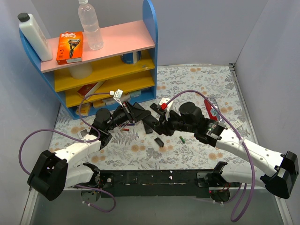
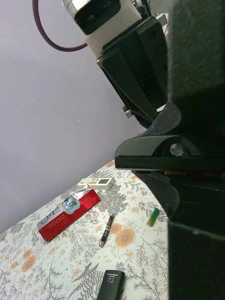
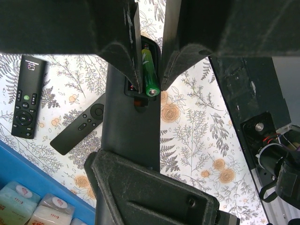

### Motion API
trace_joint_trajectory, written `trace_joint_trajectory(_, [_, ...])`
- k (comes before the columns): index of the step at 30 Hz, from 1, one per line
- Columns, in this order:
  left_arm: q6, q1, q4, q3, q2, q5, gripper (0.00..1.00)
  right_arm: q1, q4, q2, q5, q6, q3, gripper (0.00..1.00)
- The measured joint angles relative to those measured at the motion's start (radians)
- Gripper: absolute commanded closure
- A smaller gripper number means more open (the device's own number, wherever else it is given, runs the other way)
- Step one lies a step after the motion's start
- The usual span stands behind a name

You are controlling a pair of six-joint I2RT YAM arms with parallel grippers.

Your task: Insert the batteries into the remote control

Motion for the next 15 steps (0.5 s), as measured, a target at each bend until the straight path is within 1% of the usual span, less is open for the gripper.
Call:
trace_joint_trajectory(7, [0.0, 0.0, 0.0, 0.007, 0.011, 0.002, 1.0, 0.0, -0.002, 0.0, 0.003, 0.0, 0.001, 0.6])
trace_joint_trajectory(15, [-0.003, 0.0, 0.019, 0.011, 0.012, 0.003, 1.0, 0.006, -0.032, -0.002, 0.008, -0.001, 0.027, 0.57])
